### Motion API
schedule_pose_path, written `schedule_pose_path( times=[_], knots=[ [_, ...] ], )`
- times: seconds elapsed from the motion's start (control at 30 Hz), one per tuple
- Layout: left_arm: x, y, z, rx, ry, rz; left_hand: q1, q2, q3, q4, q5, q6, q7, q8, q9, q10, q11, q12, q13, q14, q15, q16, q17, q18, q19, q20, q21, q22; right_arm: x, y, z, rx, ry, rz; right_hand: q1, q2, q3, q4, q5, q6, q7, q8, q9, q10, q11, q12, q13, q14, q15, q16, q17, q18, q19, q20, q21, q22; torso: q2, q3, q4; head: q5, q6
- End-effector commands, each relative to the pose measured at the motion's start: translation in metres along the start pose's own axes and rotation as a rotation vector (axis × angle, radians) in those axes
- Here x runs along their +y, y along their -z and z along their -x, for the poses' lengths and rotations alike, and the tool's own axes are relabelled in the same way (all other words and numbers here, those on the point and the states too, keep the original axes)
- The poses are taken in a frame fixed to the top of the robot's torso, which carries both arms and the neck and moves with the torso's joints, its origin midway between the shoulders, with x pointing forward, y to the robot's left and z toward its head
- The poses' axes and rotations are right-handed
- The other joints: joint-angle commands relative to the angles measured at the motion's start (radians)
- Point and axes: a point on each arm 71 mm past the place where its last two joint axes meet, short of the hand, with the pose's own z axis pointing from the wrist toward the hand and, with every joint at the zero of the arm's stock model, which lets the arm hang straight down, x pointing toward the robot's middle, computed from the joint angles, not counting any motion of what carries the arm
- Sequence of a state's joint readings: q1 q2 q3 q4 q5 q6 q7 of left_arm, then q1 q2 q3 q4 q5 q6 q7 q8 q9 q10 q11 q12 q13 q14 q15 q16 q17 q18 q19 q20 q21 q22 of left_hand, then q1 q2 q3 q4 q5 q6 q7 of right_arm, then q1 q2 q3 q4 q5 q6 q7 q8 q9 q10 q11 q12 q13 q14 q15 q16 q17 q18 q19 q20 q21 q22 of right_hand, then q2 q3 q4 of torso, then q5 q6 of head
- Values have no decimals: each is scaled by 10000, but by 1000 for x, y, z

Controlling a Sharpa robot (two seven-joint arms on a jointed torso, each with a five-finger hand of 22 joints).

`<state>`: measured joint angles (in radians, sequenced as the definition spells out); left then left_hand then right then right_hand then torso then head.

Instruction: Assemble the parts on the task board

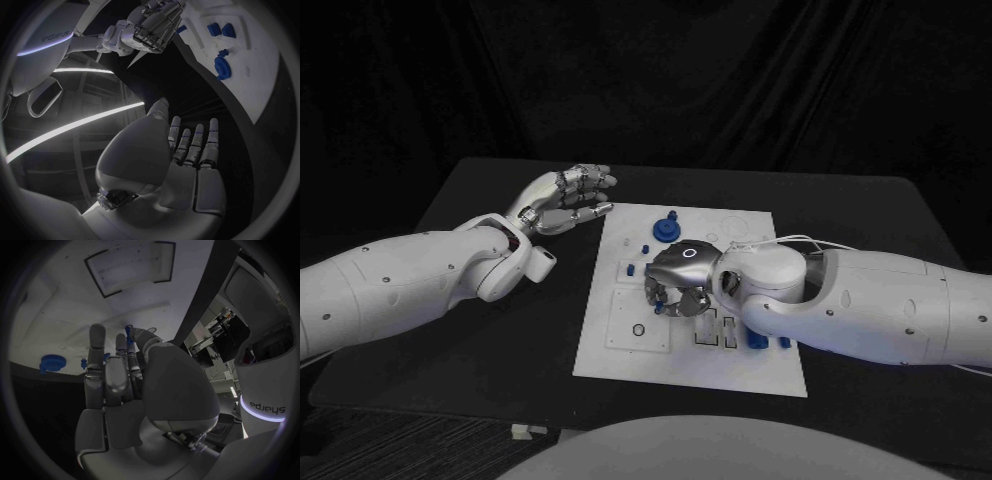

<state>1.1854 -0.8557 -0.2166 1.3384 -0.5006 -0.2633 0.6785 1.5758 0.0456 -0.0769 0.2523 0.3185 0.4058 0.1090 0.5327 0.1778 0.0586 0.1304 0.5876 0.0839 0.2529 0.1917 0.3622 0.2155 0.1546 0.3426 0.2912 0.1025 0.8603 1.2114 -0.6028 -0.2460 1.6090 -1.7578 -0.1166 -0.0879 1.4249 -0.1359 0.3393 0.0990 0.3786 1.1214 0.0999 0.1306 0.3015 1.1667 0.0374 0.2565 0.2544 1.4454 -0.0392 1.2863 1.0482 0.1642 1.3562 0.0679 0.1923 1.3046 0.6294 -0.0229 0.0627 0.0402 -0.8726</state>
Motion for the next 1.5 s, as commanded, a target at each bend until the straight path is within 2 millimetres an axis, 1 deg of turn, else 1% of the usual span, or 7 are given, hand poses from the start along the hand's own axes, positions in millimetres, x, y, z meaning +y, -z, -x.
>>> schedule_pose_path(
  times=[0.03,0.23,0.33,0.8,1.17,1.33,1.5],
  knots=[
    [-2,-1,-2,68,150,-280,-6,123,-21,-25,38,-18,83,48,-12,22,29,55,-13,84,-11,47,15,1,89,3,61,-15,0,0,-3,37,56,-122,-18,-77,26,-23,25,56,5,30,17,71,28,-56,-14,40,34,-31,-9,147,53,-19,-49,-5,1,1,1,6,0],
    [-1,-1,-2,87,162,-232,-5,140,-28,-29,38,-10,92,50,-20,21,28,50,-26,123,15,83,24,-8,113,5,74,-16,0,1,-3,-14,45,-100,-18,-77,26,-23,25,56,5,30,17,71,28,-56,-14,40,34,-31,-9,147,53,-19,-49,-5,-5,3,-11,24,0],
    [-1,-1,-3,94,167,-211,-1,151,-31,-35,38,-7,91,51,-27,21,34,56,-33,157,36,114,33,-15,132,6,85,-17,1,1,-2,-30,42,-90,-19,-75,27,-26,23,66,3,29,16,80,26,-60,-18,36,33,-42,-28,150,52,-19,-70,-8,-3,-1,2,14,0],
    [0,-1,-4,151,209,-110,16,195,-49,-63,39,8,126,53,-56,21,40,71,-69,285,116,225,59,-53,216,9,130,-21,2,0,-2,-84,27,-79,-18,-76,29,-35,20,79,0,26,14,94,23,-68,-25,35,31,-44,-30,152,54,-20,-84,-10,-2,0,1,9,0],
    [1,-2,-4,181,229,-66,19,202,-52,-68,39,16,136,56,-61,22,44,76,-75,314,128,252,67,-60,231,10,137,-23,2,0,-3,-108,13,-79,-28,-81,25,-38,-2,90,1,22,11,107,24,-77,-32,34,30,-48,-35,152,58,-20,-83,-9,0,1,-3,72,0],
    [1,-2,-4,191,236,-56,21,208,-54,-72,40,21,142,58,-64,22,48,74,-80,332,137,266,70,-66,242,10,143,-24,3,0,-2,-135,7,-56,-28,-81,25,-38,-2,90,1,22,11,107,24,-77,-32,34,30,-48,-35,152,58,-20,-83,-9,-4,-5,23,66,0],
    [2,-2,-4,195,239,-32,23,215,-59,-76,40,26,153,59,-70,23,51,79,-86,348,151,276,67,-76,259,10,152,-26,3,0,-2,-203,-2,-22,-39,-80,22,-38,-27,103,-2,19,10,119,23,-86,-39,38,30,-42,-24,154,59,-20,-104,-12,-7,2,-14,114,0]
  ],
)
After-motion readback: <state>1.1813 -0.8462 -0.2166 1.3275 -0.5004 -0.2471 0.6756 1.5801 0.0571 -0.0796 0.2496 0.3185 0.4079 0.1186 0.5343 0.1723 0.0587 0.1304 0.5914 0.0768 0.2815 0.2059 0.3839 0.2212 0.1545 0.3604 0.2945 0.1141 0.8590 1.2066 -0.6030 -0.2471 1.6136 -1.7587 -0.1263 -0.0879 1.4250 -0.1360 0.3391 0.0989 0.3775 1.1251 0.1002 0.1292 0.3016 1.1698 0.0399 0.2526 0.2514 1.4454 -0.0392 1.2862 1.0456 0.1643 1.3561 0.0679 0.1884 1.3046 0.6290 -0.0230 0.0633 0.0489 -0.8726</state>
